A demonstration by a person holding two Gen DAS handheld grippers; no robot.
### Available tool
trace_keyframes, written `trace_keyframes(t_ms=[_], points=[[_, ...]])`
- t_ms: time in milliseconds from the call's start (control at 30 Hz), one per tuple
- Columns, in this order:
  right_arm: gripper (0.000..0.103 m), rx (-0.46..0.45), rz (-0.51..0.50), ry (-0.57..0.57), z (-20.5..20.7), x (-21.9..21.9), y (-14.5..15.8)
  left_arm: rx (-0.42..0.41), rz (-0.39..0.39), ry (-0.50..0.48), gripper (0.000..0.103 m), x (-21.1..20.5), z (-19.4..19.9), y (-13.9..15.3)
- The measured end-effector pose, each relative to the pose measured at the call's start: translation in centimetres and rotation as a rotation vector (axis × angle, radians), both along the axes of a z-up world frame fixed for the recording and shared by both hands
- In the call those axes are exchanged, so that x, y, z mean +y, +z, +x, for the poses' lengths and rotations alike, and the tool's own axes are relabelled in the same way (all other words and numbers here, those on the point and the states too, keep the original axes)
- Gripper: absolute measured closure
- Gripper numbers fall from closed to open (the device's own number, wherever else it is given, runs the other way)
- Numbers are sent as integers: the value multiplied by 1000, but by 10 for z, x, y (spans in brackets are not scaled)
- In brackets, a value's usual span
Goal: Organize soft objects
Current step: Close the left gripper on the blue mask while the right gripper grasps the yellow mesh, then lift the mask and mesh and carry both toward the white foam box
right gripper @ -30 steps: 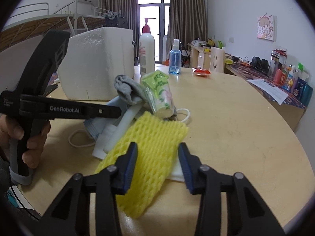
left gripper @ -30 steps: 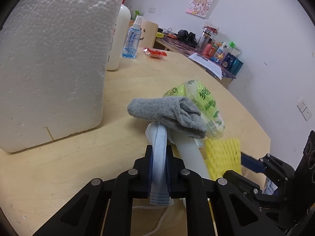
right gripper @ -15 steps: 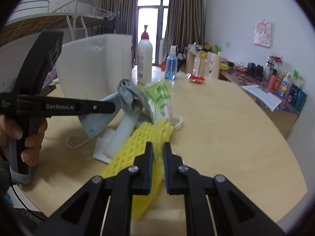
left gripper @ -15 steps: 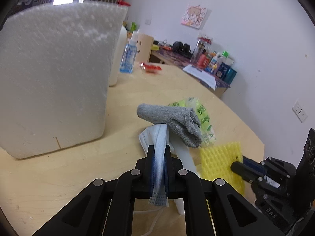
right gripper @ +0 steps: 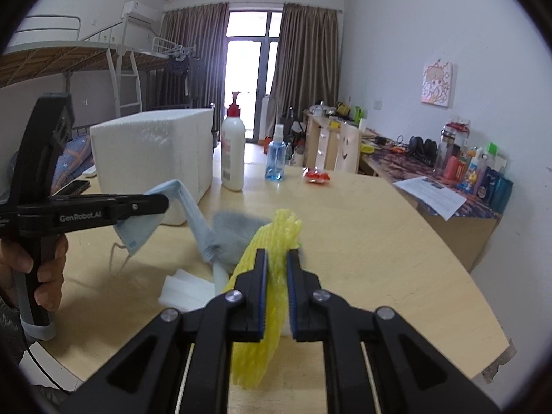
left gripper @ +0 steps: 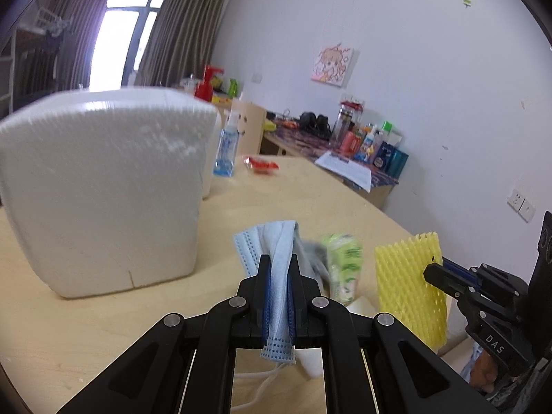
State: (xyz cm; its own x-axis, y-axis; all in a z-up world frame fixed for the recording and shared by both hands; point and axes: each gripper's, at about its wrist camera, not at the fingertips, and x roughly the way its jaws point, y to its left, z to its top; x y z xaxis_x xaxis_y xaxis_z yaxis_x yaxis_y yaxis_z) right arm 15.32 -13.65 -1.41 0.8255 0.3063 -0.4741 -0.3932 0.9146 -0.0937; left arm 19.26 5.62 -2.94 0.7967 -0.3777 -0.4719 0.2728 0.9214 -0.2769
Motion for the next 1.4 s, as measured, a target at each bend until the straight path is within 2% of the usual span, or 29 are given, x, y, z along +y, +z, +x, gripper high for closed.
trace_keyframes(t_ms=[467, 800, 1233, 1400], points=[[90, -72, 19, -11, -9, -11, 13, -110, 57, 13, 95, -7, -25, 27], [90, -111, 47, -12, -14, -14, 25, -218, 101, 68, 95, -6, -46, 50], [90, -163, 82, 22, -27, -12, 36, -262, 125, 166, 95, 4, -70, 61], [90, -172, 101, 47, -31, -8, 38, -276, 165, 224, 95, 9, -88, 66]])
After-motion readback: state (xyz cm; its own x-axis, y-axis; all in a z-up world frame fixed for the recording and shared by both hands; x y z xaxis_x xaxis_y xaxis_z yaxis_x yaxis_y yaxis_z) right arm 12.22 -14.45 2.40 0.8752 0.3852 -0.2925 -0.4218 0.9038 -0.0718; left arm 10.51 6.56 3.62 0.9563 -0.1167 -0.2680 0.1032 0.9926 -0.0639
